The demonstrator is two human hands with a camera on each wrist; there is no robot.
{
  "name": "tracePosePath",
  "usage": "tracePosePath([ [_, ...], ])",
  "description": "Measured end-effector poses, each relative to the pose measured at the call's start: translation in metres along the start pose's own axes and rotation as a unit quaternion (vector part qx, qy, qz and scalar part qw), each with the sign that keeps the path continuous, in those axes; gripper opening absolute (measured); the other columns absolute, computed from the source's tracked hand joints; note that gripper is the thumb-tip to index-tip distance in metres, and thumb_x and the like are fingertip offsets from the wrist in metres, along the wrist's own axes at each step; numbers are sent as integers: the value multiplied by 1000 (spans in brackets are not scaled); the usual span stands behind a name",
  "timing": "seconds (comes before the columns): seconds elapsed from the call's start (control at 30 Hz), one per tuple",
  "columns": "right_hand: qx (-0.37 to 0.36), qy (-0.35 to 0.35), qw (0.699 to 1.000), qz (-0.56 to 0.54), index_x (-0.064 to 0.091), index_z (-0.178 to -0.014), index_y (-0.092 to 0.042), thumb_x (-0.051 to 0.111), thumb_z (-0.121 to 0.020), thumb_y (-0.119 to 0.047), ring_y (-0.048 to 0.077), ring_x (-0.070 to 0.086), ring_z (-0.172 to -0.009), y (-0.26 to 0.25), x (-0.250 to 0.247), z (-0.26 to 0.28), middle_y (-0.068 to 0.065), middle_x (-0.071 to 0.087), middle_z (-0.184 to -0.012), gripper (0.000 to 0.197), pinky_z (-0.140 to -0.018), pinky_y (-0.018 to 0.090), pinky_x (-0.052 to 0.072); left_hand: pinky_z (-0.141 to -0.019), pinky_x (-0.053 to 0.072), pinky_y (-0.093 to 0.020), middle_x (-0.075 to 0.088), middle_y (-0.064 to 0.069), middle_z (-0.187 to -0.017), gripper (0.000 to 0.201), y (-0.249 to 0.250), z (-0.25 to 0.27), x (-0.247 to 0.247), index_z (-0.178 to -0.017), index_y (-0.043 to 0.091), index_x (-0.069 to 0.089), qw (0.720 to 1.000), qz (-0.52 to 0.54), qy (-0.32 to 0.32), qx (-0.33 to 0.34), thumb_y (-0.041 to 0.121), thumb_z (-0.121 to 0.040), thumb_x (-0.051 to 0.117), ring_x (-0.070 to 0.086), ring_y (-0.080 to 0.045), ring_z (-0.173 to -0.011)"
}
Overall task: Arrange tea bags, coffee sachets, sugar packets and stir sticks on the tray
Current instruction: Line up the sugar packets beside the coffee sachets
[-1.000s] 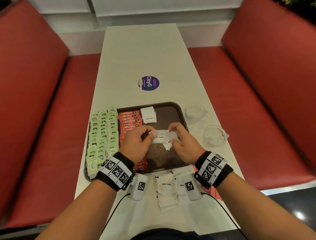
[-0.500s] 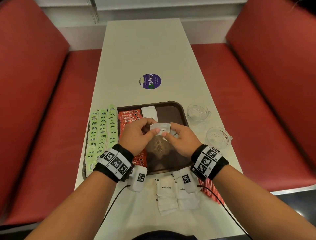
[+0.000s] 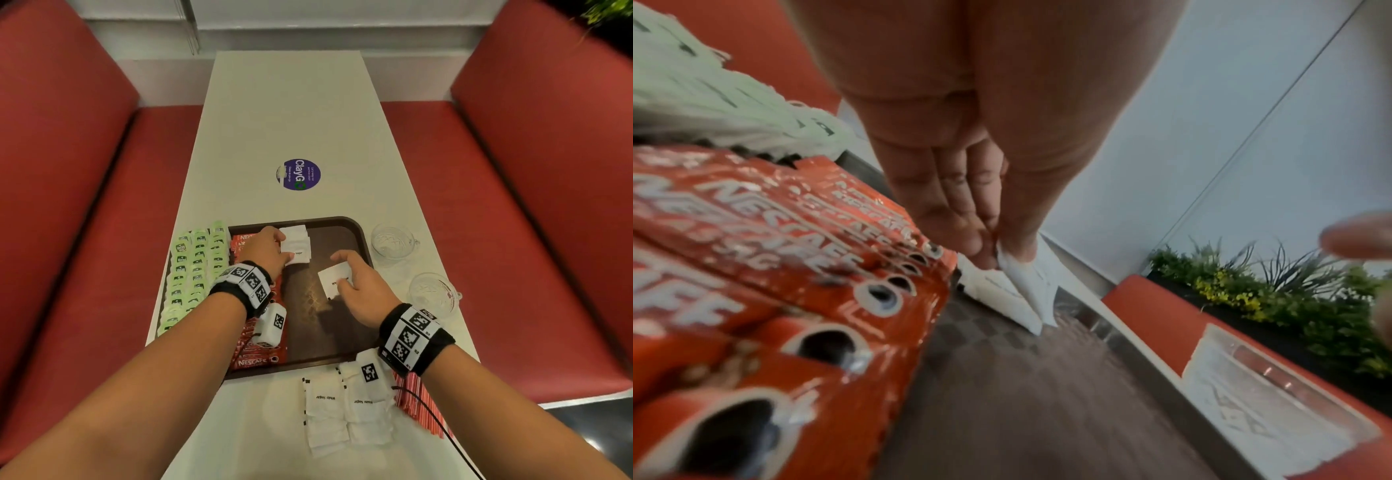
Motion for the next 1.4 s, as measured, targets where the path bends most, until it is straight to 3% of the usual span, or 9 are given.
tracePosePath([
  [0.23, -6, 8, 1000, 8, 48, -129, -27, 48, -99, -9, 11, 64, -75, -1, -7, -1, 4, 65, -103, 35, -65, 21, 52, -89, 51, -35, 64, -9, -117, 53, 5, -18, 13, -122, 15, 53, 995, -77, -32, -51, 26, -80, 82, 63, -29, -106],
  [0.4, -3, 9, 1000, 0, 48, -130, -25, 48, -100, -8, 3, 61, -73, 1, -9, -1, -2, 61, -104, 34, -59, 5, 44, -87, 50, -36, 62, -11, -120, 58, 7, -18, 11, -124, 10, 50, 990, -131, -30, -46, 31, -80, 81, 61, -31, -108],
  [0.5, -4, 17, 1000, 1, 48, -131, -25, 49, -100, -9, 0, 60, -71, 3, -11, -2, -4, 61, -101, 34, -59, 5, 43, -89, 49, -38, 55, -11, -122, 52, 11, -17, 11, -121, 13, 51, 989, -148, -20, -14, 30, -81, 79, 59, -30, -109],
  [0.6, -8, 28, 1000, 8, 51, -131, -27, 56, -98, -13, 8, 61, -91, 6, -10, -4, -5, 62, -111, 36, -77, 11, 49, -88, 48, -35, 53, -8, -121, 26, 19, -16, 18, -115, 21, 62, 980, -189, -37, 53, 24, -90, 66, 59, -29, -108],
  [0.77, -9, 30, 999, 36, 65, -114, -22, 67, -93, -21, 11, 62, -96, 7, -11, -8, -5, 69, -105, 21, -84, 23, 52, -96, 49, -38, 57, -8, -131, 36, 17, -14, 27, -132, 28, 60, 956, -264, -98, 86, 24, -96, 55, 56, -28, -118],
  [0.97, -7, 59, 998, 30, 66, -99, -23, 69, -93, -26, 2, 60, -82, 7, -13, -12, -10, 66, -91, 7, -70, 13, 43, -96, 46, -33, 65, 1, -122, 32, 42, 7, 6, -120, 25, 69, 979, -112, -85, 148, 42, -99, 52, 60, -19, -113],
  [1.1, -21, 73, 997, 11, 62, -94, -24, 66, -95, -32, 6, 60, -74, 6, -11, -16, -10, 64, -84, 9, -68, 22, 49, -76, 43, -21, 72, 14, -102, 30, 60, 40, -5, -100, 33, 74, 972, 9, -130, 198, 57, -90, 59, 61, 3, -88],
  [1.23, -23, 61, 998, -15, 60, -98, -24, 62, -97, -37, 14, 63, -76, 3, -5, -18, -7, 65, -86, 14, -71, 34, 55, -69, 38, -12, 70, 15, -90, 23, 62, 54, -6, -102, 28, 75, 963, 1, -136, 231, 46, -89, 67, 58, 7, -79],
  [1.4, -21, 35, 998, -50, 48, -111, -22, 51, -96, -5, 3, 58, -81, 3, -2, -11, -8, 63, -98, 23, -69, 13, 44, -82, 42, -24, 68, 14, -93, 14, 37, 25, -25, -99, 24, 74, 987, 0, -24, 160, 32, -95, 63, 59, -4, -87],
])
Point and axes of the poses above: each hand's wrist, its own z-axis away from the middle knuckle, its own x-axis out of the palm, y = z × x, the point moved 6 cm from there along -z, towards the middle knuckle
